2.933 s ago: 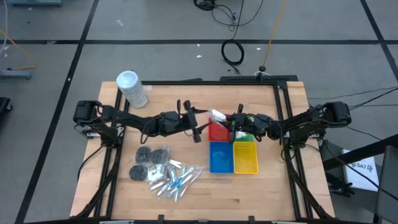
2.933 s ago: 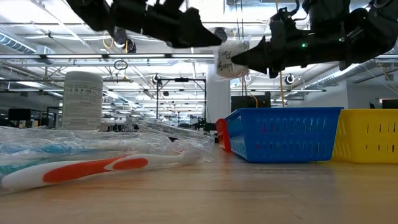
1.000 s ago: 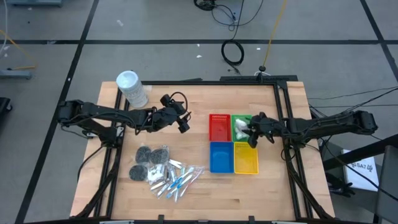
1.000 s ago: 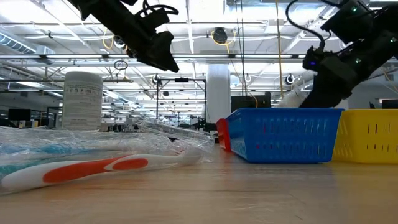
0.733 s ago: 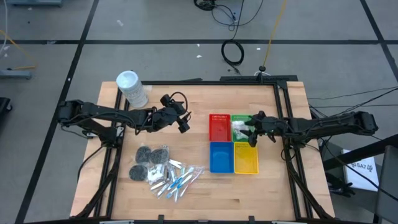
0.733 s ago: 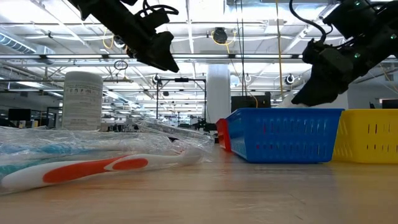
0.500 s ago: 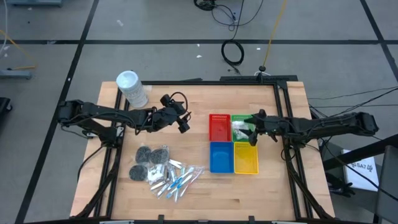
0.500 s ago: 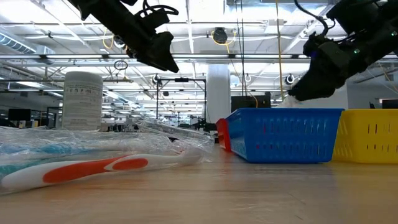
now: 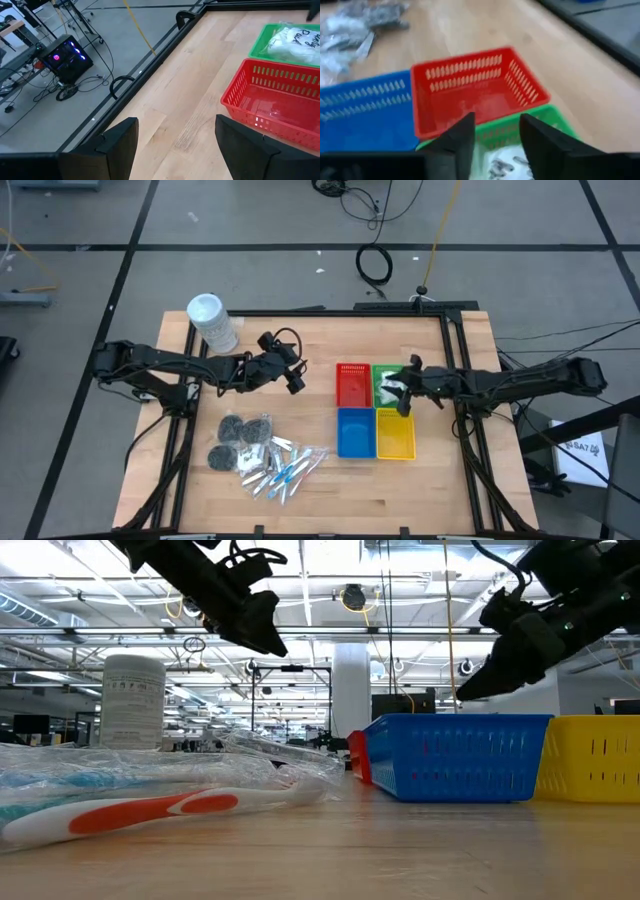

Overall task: Pick & Place Travel size toiletries
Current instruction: Put the cotton pack into the green bin

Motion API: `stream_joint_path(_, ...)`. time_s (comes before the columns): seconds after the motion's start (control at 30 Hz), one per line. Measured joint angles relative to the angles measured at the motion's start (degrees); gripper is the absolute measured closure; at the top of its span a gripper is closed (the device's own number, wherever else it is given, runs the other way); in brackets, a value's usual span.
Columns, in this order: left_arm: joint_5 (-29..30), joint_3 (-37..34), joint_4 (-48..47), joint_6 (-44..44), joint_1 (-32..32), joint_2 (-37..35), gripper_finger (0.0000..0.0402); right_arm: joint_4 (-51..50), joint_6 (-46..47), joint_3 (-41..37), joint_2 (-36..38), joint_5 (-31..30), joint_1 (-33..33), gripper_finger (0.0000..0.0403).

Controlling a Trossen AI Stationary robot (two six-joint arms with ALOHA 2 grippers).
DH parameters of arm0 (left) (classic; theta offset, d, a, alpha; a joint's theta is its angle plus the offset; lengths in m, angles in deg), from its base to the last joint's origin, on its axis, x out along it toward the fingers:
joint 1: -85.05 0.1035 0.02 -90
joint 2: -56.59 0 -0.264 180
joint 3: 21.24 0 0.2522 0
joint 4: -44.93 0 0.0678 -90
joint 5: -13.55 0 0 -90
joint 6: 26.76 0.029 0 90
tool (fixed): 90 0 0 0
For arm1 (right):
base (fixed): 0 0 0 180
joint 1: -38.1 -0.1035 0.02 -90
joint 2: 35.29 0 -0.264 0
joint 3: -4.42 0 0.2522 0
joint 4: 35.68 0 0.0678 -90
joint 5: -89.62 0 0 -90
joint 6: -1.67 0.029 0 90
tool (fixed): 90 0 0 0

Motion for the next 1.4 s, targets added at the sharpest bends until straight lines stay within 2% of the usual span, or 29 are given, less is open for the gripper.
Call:
stream_joint_path(0.2,-11.5,0.0,-7.5,2.3,-1.7,-1.0,0.0147,3.2,-1.7,0.0,0.6,0.1,0.0,0.0321)
stream_joint_path(0.4,-23.6,0.1,-14.6,-10.1,-4.5,-2.2,0.0147,3.2,-6.6,0.0,4.2,0.2,0.0,0.0324)
stream_joint_path(0.47,-28.5,0.0,-18.7,-14.7,-6.0,-2.1,0.0147,3.8,-8.9,0.0,4.9,1.8,0.0,0.0317)
stream_joint_path(0.53,-31.0,0.0,-22.9,-18.0,-7.7,-2.0,0.0147,5.8,-9.9,0.0,5.1,5.0,0.0,0.0302)
stream_joint_path(0.63,-31.1,0.0,-29.5,-27.8,-10.9,-1.2,0.0147,11.3,-11.6,0.0,5.1,10.4,0.0,0.0268)
stream_joint_path(0.73,-31.1,0.0,-31.6,-39.3,-14.1,-1.3,0.0147,16.9,-13.9,0.0,5.0,15.0,0.0,0.0225)
stream_joint_path(0.93,-30.9,0.0,-32.4,-61.3,-21.8,-1.3,0.0147,16.0,-13.0,0.0,5.0,16.5,0.0,0.0167)
stream_joint_path(1.13,-30.2,0.0,-32.5,-80.8,-29.7,1.3,0.0147,13.4,-12.8,0.0,5.0,16.5,0.0,0.0160)
stream_joint_path(1.4,-33.8,0.0,-34.0,-95.6,-34.8,8.5,0.0147,13.4,-11.9,0.0,5.0,16.5,0.0,0.0175)
